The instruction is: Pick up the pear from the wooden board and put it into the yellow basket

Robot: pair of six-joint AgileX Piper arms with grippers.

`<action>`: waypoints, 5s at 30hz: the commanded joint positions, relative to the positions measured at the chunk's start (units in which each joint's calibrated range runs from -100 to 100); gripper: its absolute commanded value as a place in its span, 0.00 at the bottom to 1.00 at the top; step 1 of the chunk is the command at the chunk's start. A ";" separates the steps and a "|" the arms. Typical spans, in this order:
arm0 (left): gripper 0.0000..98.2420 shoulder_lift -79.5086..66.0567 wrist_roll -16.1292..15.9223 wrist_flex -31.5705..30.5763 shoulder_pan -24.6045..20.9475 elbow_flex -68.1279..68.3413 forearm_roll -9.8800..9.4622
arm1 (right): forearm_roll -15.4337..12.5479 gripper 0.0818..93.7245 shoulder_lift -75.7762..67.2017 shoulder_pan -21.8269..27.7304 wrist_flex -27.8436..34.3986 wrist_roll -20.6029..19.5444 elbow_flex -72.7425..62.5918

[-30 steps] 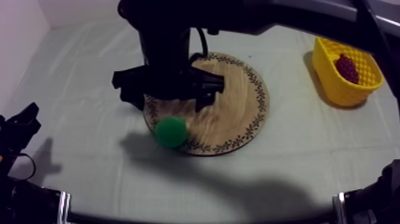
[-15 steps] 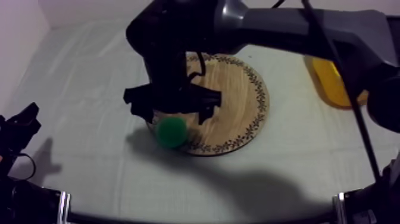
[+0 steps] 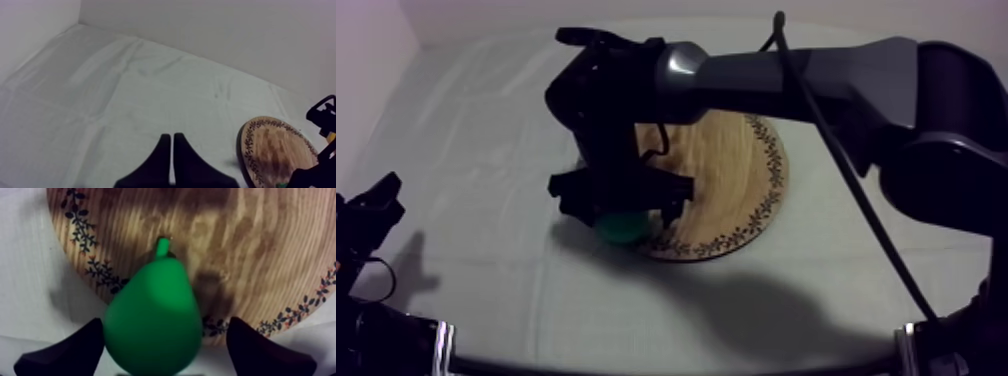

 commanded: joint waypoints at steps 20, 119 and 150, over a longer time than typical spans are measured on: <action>0.00 0.00 -0.01 -0.01 0.02 0.00 0.02 | -0.01 0.39 3.22 0.37 -0.69 2.07 -4.10; 0.00 0.00 -0.01 -0.01 0.02 0.00 0.02 | 13.26 0.67 -72.97 49.41 -77.94 33.05 82.29; 0.00 0.00 -0.01 -0.01 0.02 0.00 0.02 | -3.34 0.17 -137.40 41.23 -57.16 43.56 118.13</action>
